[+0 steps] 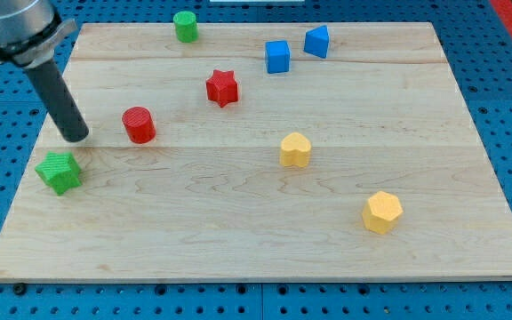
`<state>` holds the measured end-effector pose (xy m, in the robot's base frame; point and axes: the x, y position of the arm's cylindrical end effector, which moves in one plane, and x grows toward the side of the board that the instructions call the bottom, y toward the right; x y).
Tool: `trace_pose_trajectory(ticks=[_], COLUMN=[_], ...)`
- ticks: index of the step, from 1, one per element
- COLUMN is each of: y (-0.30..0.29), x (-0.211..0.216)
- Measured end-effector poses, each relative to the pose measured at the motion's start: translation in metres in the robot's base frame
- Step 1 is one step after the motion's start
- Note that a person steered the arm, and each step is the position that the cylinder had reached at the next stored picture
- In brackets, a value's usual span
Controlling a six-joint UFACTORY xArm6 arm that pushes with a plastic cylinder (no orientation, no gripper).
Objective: Adjust the blue blocks to be diagonal to the red blocks and green star
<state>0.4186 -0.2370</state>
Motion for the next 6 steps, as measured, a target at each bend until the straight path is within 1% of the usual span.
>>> trace_pose_trajectory(ticks=[1,2,3,4,5,6], y=[0.008,0.091,0.139,0.154,0.211,0.260], x=[-0.023,-0.074,-0.110,-0.146,-0.170,-0.176])
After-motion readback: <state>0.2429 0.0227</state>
